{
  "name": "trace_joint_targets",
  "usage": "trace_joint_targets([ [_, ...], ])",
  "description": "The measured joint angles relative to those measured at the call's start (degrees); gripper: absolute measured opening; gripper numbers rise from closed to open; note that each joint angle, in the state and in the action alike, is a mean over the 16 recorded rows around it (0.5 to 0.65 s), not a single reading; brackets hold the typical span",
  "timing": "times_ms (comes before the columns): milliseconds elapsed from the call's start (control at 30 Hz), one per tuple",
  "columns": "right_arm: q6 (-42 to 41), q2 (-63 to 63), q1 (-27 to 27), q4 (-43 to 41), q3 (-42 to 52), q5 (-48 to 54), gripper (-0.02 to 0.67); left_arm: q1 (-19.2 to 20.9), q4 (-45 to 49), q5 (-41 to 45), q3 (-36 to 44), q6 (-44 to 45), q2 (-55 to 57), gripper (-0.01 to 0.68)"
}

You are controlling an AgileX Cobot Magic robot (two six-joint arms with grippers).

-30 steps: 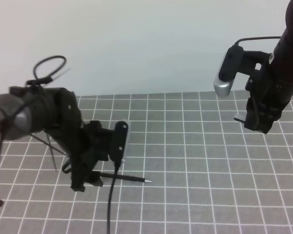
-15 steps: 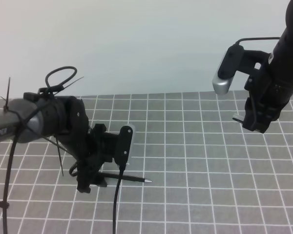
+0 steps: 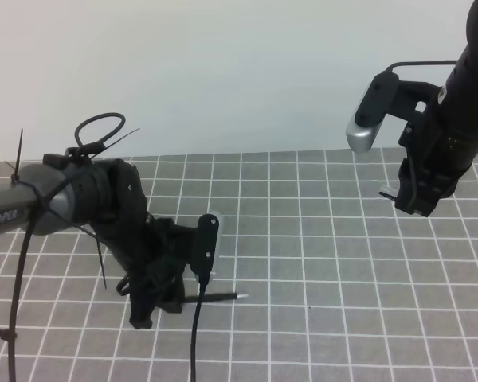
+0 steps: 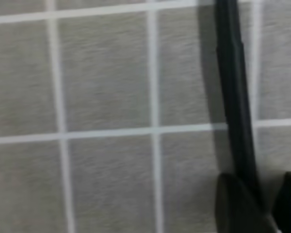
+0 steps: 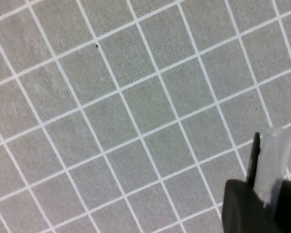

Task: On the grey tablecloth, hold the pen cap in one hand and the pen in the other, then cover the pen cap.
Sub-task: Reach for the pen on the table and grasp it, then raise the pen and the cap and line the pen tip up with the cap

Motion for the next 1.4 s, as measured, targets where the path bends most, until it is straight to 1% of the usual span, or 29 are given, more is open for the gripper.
trace_joint_targets([
  [100, 0.0, 0.0, 0.0, 0.04, 0.0, 0.0, -0.003, 0.0, -0.46, 1.05, 0.0, -0.39, 0.02, 0.153],
  [200, 0.0, 0.0, 0.0, 0.14, 0.0, 0.0, -0.004, 0.0, -0.38, 1.96, 0.0, -1.15, 0.03, 0.107],
  [300, -0.02, 0.02, 0.0, 0.35, 0.0, 0.0, -0.004, 0.0, 0.31, 2.34, 0.0, -2.24, 0.03, 0.08],
  [400, -0.05, 0.04, 0.0, 0.58, 0.0, 0.0, -0.004, 0.0, 1.31, 2.45, 0.0, -3.55, 0.03, 0.074],
  [533, -0.08, 0.07, 0.0, 0.89, 0.0, 0.0, -0.004, 0.0, 2.78, 2.46, 0.0, -5.58, 0.03, 0.099],
  [967, -0.12, 0.11, 0.0, 2.72, 0.0, 0.0, -0.004, 0.0, 6.41, 2.7, 0.0, -9.33, -0.01, 0.245],
  [1100, -0.13, 0.11, 0.0, 3.1, 0.0, 0.0, -0.004, 0.0, 7.82, 3.1, 0.0, -9.97, -0.15, 0.261],
  [1400, -0.19, 0.11, 0.0, 3.16, 0.0, 0.0, -0.004, 0.0, 10.64, 3.94, 0.0, -11.18, -0.67, 0.267],
])
